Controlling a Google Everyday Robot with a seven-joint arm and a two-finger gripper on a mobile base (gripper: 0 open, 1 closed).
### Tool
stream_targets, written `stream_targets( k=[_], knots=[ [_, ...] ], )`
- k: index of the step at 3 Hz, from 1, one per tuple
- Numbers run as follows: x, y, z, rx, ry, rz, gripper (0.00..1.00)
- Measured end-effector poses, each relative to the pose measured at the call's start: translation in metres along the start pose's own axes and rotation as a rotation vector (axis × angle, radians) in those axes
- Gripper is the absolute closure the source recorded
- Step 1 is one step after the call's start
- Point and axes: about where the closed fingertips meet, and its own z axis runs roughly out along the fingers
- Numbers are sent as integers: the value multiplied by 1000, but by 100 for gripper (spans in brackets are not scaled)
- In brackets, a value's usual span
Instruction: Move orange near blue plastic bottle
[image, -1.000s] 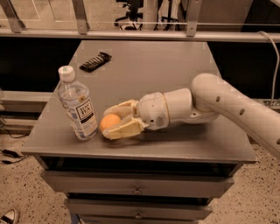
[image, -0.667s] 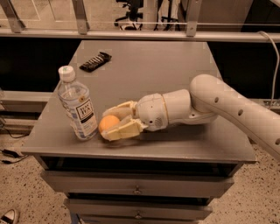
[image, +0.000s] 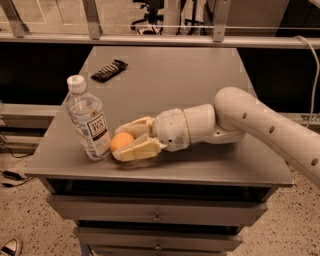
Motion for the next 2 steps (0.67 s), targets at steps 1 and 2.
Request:
stream_targets(
  k=[1,2],
  knots=[
    [-2,1,5,-10,-9,3,0],
    [-2,1,5,-10,-10,4,0]
  ],
)
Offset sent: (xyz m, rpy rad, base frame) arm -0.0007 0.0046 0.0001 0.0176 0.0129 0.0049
